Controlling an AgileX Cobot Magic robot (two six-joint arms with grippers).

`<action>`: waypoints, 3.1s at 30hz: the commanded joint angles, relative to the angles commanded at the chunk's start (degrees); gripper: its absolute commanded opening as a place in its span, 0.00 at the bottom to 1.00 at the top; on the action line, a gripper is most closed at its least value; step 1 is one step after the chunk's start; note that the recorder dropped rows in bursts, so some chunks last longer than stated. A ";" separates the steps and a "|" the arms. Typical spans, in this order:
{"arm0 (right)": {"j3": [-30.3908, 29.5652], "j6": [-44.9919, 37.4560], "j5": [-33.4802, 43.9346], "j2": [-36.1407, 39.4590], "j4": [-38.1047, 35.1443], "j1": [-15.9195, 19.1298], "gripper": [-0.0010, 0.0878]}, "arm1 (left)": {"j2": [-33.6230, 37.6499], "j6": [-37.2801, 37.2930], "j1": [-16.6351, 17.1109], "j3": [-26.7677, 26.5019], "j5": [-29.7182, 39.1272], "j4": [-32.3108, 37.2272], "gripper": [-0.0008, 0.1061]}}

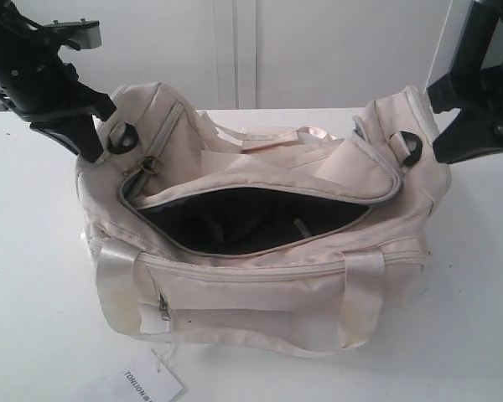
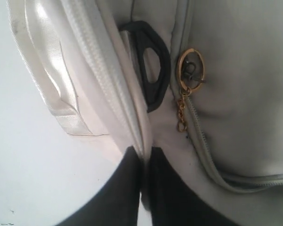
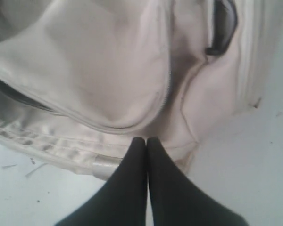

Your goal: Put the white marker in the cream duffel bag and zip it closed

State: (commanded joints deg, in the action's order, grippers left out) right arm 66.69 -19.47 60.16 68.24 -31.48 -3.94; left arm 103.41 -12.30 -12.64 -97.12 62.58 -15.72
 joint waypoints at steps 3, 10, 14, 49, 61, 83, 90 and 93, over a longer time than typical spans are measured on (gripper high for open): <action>0.00 0.00 -1.19 -1.95 -2.52 0.00 0.01 | -0.11 -1.23 0.00 0.00 0.00 -3.03 0.01; -0.09 -9.72 -3.68 -3.01 -17.79 0.00 0.01 | -0.11 -5.58 0.00 0.00 -0.22 -10.72 0.01; -0.09 -13.19 -3.80 -1.83 -27.95 -0.28 0.01 | -0.11 -6.34 0.53 0.00 -0.23 -12.77 0.01; 23.69 14.80 -19.67 33.64 -1.55 -30.29 0.01 | -0.11 -9.77 3.93 0.00 2.07 -17.50 0.01; 33.94 23.47 -16.36 42.68 5.00 -30.95 0.01 | -0.11 -10.03 3.93 0.00 1.45 -17.63 0.01; 36.77 27.80 -22.55 51.26 5.15 -30.95 0.42 | -0.11 -13.20 3.93 0.00 0.94 -21.44 0.01; 36.77 32.34 -20.15 51.40 7.74 -30.95 0.42 | -0.11 -13.20 3.93 0.00 0.94 -21.44 0.01; 36.77 37.85 -17.30 51.17 13.34 -30.95 0.42 | -0.11 -13.19 3.93 0.00 0.94 -21.44 0.01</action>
State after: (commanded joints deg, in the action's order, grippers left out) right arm 103.47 18.38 42.85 119.40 -18.14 -34.89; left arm 103.31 -25.48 -8.72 -97.12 63.53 -37.16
